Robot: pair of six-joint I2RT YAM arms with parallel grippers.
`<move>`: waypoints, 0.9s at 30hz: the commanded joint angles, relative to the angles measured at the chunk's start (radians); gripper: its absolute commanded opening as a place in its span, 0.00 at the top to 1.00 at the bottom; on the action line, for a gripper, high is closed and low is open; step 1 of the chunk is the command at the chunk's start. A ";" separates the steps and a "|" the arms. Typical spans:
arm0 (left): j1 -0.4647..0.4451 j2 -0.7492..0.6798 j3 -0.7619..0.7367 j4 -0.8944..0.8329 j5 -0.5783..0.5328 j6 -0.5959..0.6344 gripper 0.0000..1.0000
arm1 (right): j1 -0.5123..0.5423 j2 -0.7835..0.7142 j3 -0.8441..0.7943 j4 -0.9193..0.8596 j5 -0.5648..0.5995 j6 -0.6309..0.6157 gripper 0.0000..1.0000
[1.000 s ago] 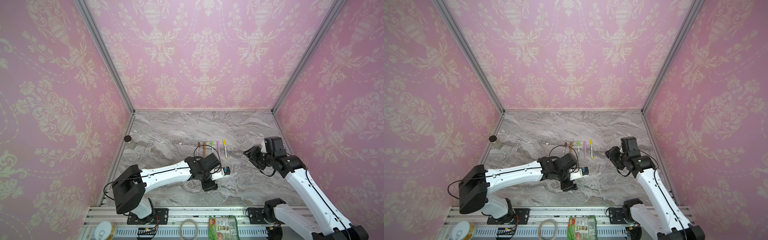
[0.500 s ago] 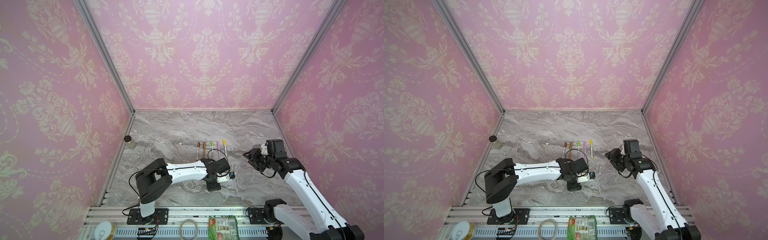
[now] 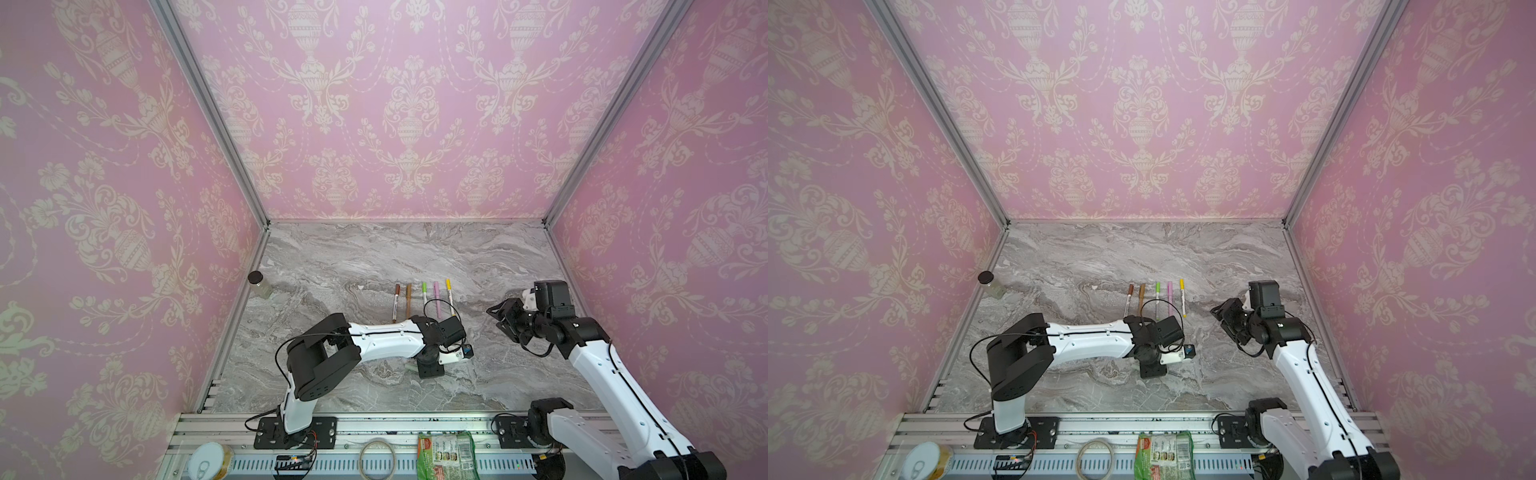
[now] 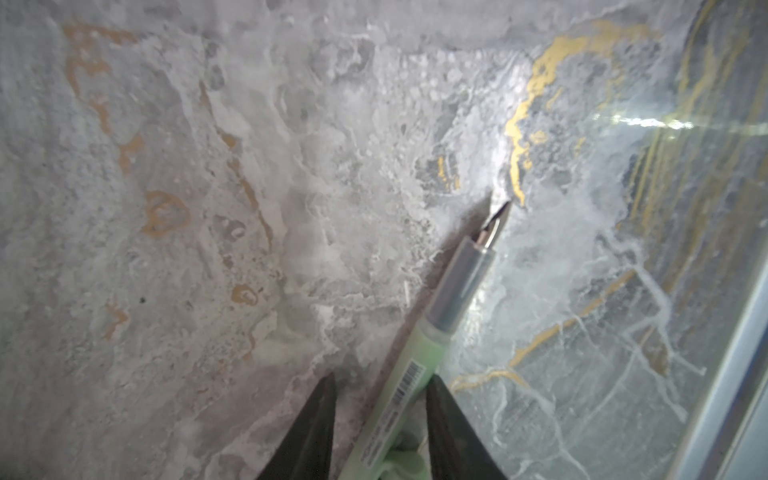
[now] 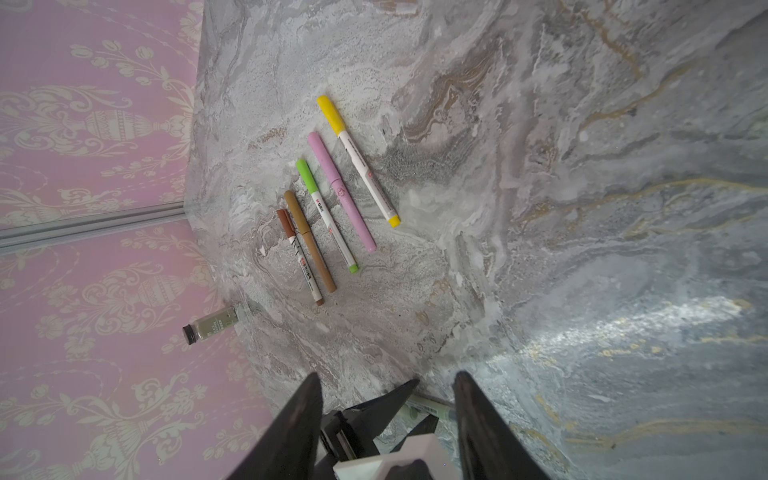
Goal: Insert the pens into the pen caps
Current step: 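Grasp the light green pen with the left gripper and lift it upright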
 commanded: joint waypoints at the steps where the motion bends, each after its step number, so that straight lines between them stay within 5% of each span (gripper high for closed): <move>1: -0.004 0.036 0.013 -0.024 -0.015 0.031 0.67 | -0.005 -0.019 -0.013 0.007 -0.015 -0.017 0.47; 16: 0.001 0.070 0.002 0.082 -0.039 0.024 0.92 | -0.015 -0.036 -0.003 -0.021 -0.001 -0.026 0.47; 27: 0.057 -0.140 -0.030 0.238 -0.060 -0.027 0.97 | -0.018 -0.103 0.003 0.083 -0.067 -0.027 0.47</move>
